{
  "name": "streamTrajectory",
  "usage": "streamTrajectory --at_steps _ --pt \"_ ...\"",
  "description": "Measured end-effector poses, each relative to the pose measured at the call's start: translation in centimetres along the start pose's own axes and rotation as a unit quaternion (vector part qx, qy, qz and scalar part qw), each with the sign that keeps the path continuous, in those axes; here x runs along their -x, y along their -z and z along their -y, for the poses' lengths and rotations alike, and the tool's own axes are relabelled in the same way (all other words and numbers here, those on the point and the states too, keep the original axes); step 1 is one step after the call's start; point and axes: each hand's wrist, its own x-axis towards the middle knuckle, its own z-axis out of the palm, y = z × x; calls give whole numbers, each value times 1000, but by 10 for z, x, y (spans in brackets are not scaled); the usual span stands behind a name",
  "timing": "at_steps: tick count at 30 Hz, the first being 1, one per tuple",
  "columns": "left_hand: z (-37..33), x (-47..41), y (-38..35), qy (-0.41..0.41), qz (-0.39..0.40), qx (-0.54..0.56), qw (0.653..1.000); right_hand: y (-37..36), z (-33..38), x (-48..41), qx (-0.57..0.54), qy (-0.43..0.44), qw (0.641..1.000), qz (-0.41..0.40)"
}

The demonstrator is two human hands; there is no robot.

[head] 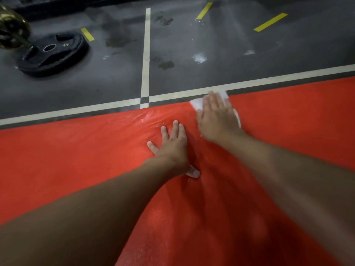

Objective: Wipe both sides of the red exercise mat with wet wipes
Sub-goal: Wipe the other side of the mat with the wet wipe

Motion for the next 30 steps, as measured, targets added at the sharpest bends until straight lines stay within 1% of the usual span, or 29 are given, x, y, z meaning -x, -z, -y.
streamTrajectory --at_steps 1,2,3,4,5,7,8,9,10,12,13,14,16,17,18,19,20,22,23,24,26,27,28,29,30 --pt "1 0 0 0 -7 6 1000 -5 9 12 16 64 998 -4" --pt "3 1 0 3 -12 15 1000 -8 10 25 39 147 988 3" --pt "5 2 -1 6 -21 22 1000 -6 3 33 60 205 977 26" --pt "6 2 -2 12 -31 27 999 -2 -10 30 64 230 970 36" --pt "7 2 -3 16 -38 28 999 3 -21 22 58 206 976 35" --pt "10 2 -4 16 -43 25 999 8 -31 12 24 50 998 33" --pt "10 2 -6 15 -45 24 999 7 -21 13 16 5 1000 26" --pt "10 3 -7 14 -44 24 999 2 -6 19 18 13 1000 18" --pt "8 3 -4 10 -42 28 999 -6 9 29 35 72 997 4" --pt "9 5 1 2 -46 37 998 -15 17 48 87 212 973 24" --pt "12 8 2 -4 -52 34 998 -12 9 47 95 240 966 28" --pt "16 13 0 -18 -48 20 998 -6 -1 40 88 217 972 21" --pt "28 27 -15 -57 -43 -18 997 2 -20 24 36 66 997 11" --pt "33 37 -25 -72 -42 -28 996 2 -19 23 16 14 1000 5" --pt "35 45 -33 -83 -45 -29 995 1 -11 29 6 0 1000 7" --pt "39 50 -39 -83 -51 -28 995 -5 4 39 9 21 1000 -4" --pt "40 49 -40 -79 -60 -26 995 -9 18 53 21 75 997 -12" --pt "36 48 -36 -81 -49 -22 995 -11 21 76 20 189 982 24" --pt "36 48 -35 -81 -53 -17 995 -7 15 76 21 213 976 40" --pt "37 47 -35 -81 -59 -14 995 -2 7 67 23 198 979 35" --pt "37 47 -36 -82 -60 -12 995 0 -3 55 13 80 997 11" --pt "37 48 -38 -81 -62 -12 995 -2 4 56 7 27 1000 9" --pt "37 48 -38 -80 -65 -10 995 -6 17 62 7 11 1000 10" --pt "36 48 -37 -80 -66 -3 995 -11 31 72 11 43 999 5" --pt "35 49 -36 -83 -66 7 994 -16 40 85 15 111 994 7"
